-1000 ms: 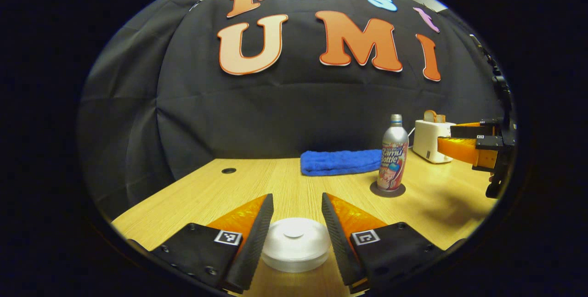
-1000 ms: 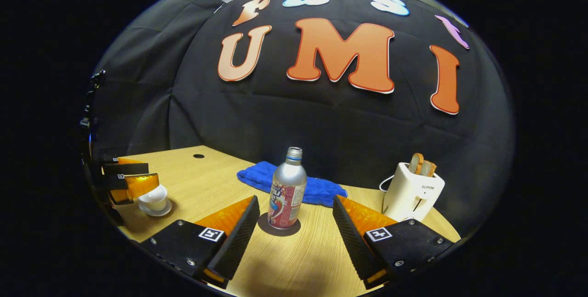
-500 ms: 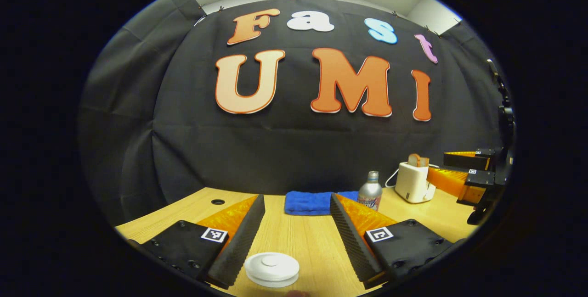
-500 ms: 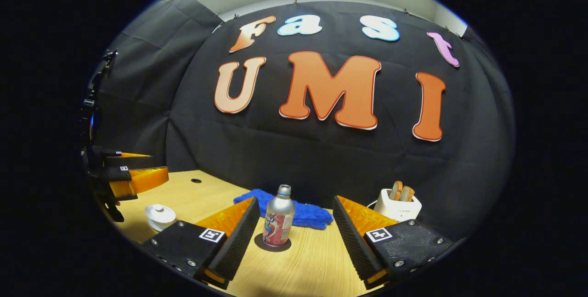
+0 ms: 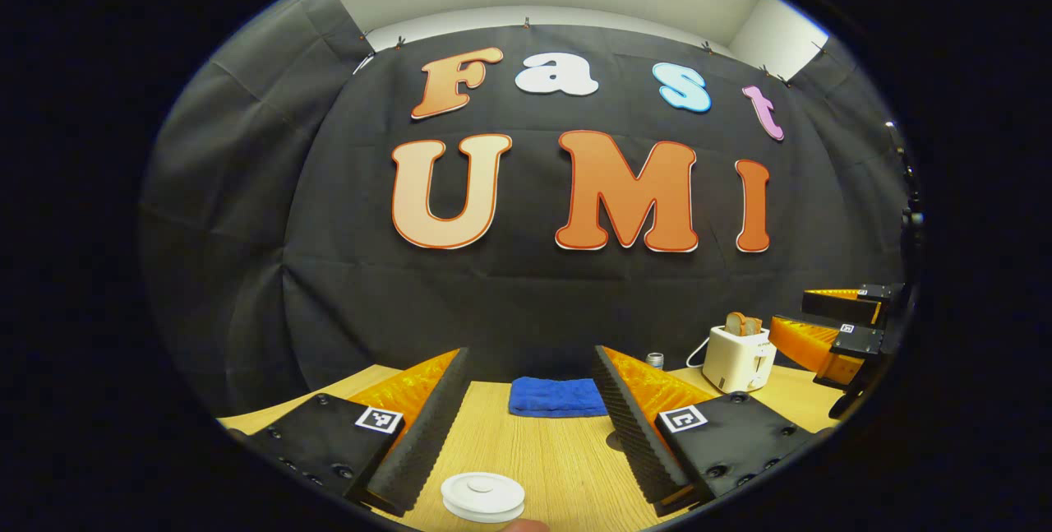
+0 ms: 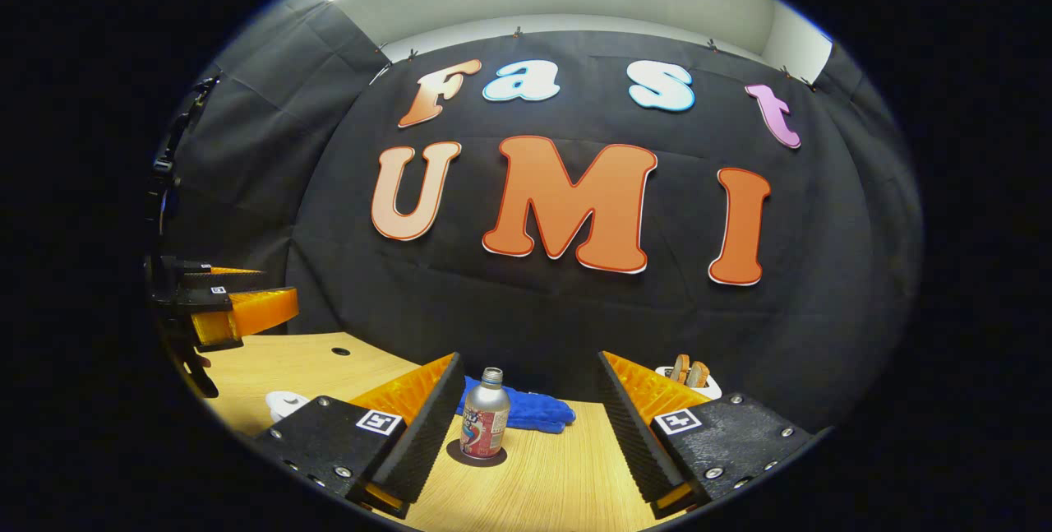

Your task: Open the teacup lid with one hand, grasp the water bottle and pour water into the teacup with the other hand; after pouring, place the water bottle on the coaster and then close the teacup lid.

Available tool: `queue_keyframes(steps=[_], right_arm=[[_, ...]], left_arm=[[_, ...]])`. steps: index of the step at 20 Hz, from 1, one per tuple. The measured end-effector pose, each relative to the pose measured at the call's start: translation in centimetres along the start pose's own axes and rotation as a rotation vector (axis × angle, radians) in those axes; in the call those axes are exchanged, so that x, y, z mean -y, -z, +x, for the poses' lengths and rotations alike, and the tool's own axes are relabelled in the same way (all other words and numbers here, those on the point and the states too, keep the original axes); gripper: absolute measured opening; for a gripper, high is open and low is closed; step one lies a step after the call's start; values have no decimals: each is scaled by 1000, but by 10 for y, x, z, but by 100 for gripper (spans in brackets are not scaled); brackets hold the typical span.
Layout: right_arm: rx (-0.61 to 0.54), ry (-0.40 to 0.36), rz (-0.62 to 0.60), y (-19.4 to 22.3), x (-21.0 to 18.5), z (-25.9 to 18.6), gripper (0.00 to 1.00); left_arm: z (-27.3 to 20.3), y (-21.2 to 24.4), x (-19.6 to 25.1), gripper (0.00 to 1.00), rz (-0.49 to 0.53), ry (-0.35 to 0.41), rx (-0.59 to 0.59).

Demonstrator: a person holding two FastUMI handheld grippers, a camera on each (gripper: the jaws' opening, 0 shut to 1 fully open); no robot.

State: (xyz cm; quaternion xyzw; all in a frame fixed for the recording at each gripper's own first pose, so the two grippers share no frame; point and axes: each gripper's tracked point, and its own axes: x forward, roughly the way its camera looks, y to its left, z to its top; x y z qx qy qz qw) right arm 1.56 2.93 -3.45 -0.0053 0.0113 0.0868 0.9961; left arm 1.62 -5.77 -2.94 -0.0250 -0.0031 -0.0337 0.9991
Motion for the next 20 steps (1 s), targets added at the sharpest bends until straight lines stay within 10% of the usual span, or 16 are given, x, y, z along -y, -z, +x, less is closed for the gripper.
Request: queue_keyframes(steps=[20], right_arm=[[15, -20, -7, -4, -5, 2, 95]], left_arm=[[0, 13, -14, 100, 36, -44, -7]])
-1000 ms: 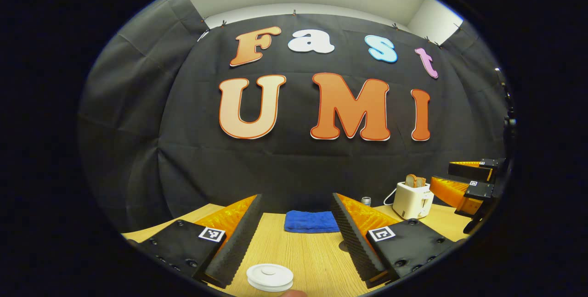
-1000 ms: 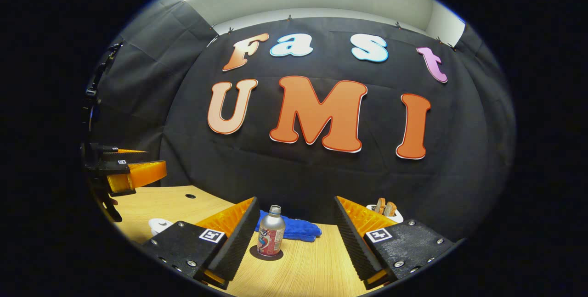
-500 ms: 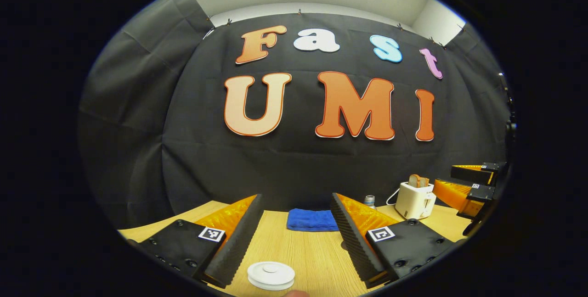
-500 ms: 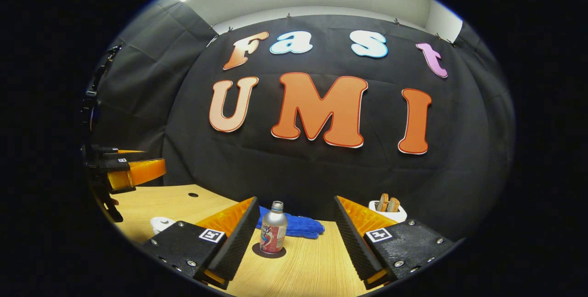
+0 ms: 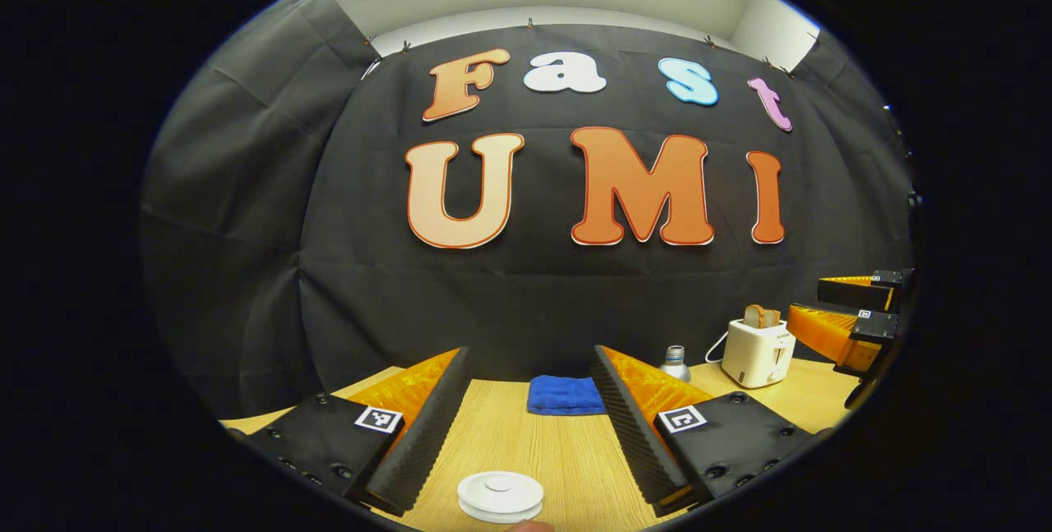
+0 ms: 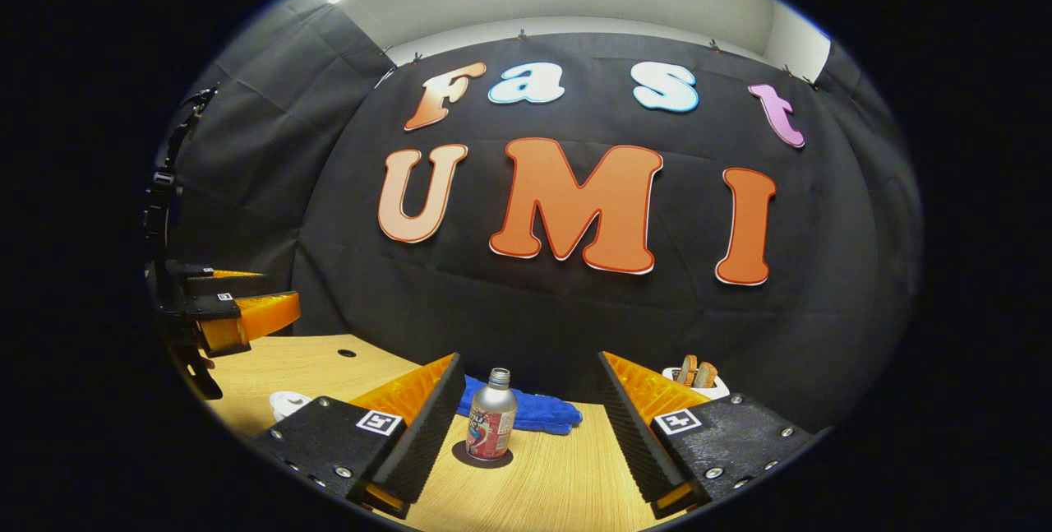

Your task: Open the teacup lid with one hand, grasp the water bottle and pour water into the teacup with the other hand; after pouring, place the water bottle on the coaster and then close the teacup lid.

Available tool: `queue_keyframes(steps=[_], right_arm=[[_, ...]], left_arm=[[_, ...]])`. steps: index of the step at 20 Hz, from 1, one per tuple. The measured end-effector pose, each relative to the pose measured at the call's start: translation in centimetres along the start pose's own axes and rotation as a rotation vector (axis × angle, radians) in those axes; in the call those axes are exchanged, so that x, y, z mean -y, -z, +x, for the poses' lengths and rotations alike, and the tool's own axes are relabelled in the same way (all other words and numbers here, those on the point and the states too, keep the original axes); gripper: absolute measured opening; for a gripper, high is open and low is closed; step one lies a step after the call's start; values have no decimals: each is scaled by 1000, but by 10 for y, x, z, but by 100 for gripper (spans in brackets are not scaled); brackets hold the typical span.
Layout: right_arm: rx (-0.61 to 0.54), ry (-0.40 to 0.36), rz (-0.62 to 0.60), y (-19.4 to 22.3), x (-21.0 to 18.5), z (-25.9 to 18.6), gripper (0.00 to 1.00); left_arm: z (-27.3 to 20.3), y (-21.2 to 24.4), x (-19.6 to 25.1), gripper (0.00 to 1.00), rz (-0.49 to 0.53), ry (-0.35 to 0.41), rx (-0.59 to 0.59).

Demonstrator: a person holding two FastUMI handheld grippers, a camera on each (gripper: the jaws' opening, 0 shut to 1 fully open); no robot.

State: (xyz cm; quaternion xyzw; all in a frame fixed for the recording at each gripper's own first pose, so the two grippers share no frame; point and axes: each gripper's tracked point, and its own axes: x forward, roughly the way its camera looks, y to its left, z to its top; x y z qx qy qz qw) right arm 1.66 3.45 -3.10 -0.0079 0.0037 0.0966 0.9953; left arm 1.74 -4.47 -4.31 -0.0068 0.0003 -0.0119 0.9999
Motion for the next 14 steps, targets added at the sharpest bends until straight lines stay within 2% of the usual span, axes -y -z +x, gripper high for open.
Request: queue_keyframes(steps=[7, 8, 14], right_arm=[[-2, -3, -5, 1, -1, 2, 95], [-2, -4, -4, 1, -2, 2, 95], [-12, -4, -10, 3, -3, 2, 95]], left_arm=[[-1, 4, -4, 100, 1, -5, -1], [-1, 4, -4, 97, 6, -7, -2], [-1, 8, -5, 100, 10, -11, -5]])
